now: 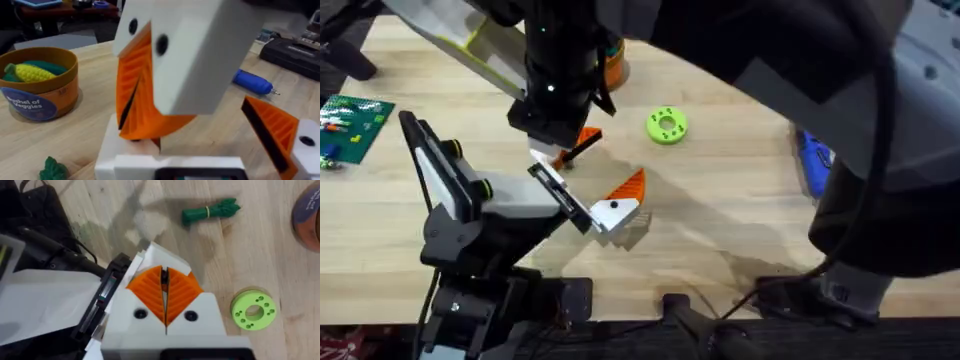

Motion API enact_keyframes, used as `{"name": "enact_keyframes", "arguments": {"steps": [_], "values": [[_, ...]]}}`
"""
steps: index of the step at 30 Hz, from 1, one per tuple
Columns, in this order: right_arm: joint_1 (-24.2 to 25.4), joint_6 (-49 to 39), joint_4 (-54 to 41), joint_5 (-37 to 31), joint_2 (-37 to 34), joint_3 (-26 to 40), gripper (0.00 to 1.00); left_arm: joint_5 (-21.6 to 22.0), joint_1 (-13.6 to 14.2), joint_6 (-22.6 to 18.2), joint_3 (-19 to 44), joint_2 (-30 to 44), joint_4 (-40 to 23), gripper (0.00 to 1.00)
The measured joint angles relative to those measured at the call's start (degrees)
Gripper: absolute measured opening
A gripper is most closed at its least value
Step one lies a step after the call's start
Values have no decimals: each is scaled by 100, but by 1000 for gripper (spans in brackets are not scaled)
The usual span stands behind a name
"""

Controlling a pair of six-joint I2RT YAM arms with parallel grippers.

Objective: Pick up the gripper from the table and insert it into the empty holder that is missing its gripper. Then pick up a screw, insert it into the mounting hole, and use the screwdriver to tighten it. Finally, clean up the table by picking up the vegetable and placing it into the bucket.

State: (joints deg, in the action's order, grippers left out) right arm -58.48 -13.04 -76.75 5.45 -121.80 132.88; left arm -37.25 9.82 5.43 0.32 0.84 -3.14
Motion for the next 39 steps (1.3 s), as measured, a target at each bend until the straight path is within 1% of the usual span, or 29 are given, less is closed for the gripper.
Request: {"name": "enact_keyframes", "arguments": {"steps": [1, 2, 5, 7, 8, 9, 10, 12, 30, 34, 39], "values": [[0, 3, -2, -1, 0, 0, 10, 2, 0, 0, 0, 2, -2, 983], [0, 27, 1, -10, 0, 0, 52, 2, 0, 4, 0, 2, -2, 983], [1, 44, 19, -39, -2, 1, 474, 3, -1, 4, 0, 2, 0, 983], [43, 44, 41, -190, -4, 16, 771, 25, -11, 22, 0, 0, -2, 983], [84, 43, 51, -253, -4, 23, 899, 35, -11, 24, 0, 0, -2, 983], [131, 39, 61, -275, -4, 35, 970, 33, -11, 24, 0, 0, -2, 983], [155, 42, 52, -269, -4, 37, 988, 31, -11, 22, 0, 0, 0, 983], [151, 61, 50, -275, -4, 37, 995, 39, -11, 24, 0, 0, -2, 983], [129, 61, -50, -260, 52, 44, 996, 37, -11, 18, 0, 0, 2, 983], [118, 81, -83, -148, 170, 42, 997, 37, -11, 9, 0, 0, 2, 983], [190, 164, -87, -79, 496, 42, 995, 37, -11, -2, 0, 0, 2, 983]]}}
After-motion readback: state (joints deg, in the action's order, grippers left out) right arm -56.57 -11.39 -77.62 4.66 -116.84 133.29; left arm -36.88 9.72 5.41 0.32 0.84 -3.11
